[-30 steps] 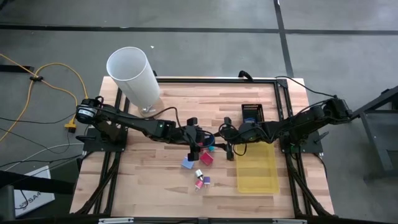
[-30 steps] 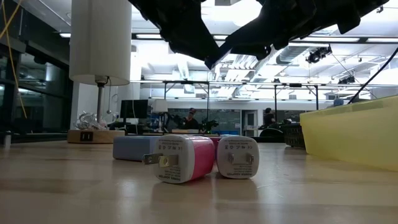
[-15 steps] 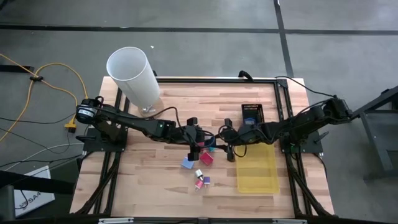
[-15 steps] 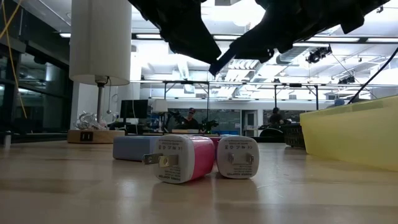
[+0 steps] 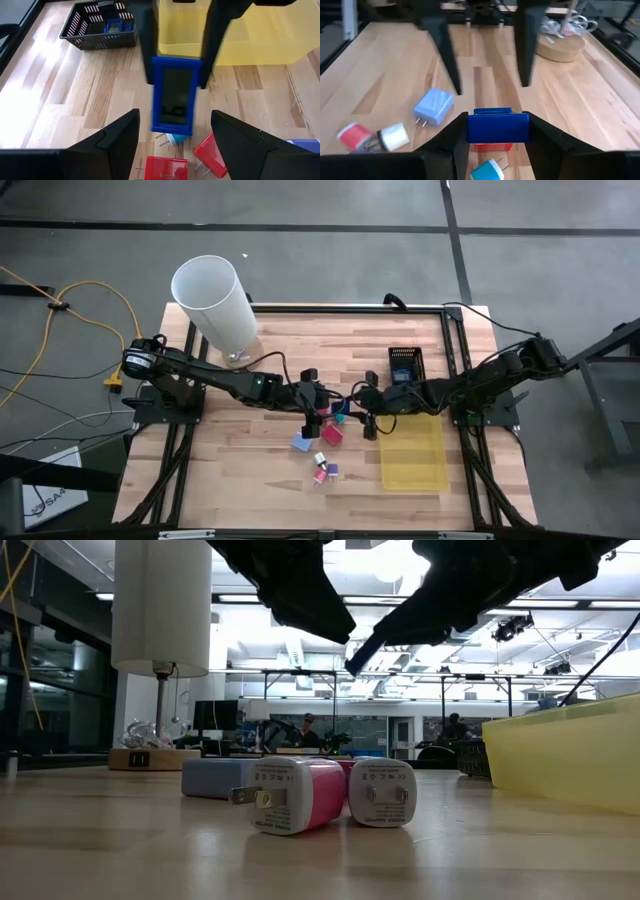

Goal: Pick & Place Office items
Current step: Put the blue digital clock into the black bin

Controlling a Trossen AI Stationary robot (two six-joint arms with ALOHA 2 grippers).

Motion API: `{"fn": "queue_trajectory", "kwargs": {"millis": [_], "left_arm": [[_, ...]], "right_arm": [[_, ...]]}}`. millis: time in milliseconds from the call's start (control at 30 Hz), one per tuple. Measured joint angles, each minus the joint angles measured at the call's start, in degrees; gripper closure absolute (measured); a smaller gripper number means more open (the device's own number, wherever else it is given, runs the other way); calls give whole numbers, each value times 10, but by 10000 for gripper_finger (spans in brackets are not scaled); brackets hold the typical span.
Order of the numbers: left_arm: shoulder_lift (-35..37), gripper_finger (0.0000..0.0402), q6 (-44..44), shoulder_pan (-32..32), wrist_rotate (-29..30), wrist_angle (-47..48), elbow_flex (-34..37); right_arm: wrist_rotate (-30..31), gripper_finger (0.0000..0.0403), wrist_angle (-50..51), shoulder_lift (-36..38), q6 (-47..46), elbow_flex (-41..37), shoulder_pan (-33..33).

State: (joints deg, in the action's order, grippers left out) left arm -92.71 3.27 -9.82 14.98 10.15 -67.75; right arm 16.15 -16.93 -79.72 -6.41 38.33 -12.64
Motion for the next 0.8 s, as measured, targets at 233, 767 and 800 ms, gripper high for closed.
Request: {"fn": "queue_trajectory", "kwargs": {"millis": [233,767,800], "left_arm": [[0,163,0,0,0,0,0],[0,163,2,-2,-6,0,0],[0,163,2,-2,-6,0,0]], "right_arm": [[125,257,35,0,-67,0,0],[201,257,185,59,-193,0,82],[203,257,198,69,-195,0,89]]}}
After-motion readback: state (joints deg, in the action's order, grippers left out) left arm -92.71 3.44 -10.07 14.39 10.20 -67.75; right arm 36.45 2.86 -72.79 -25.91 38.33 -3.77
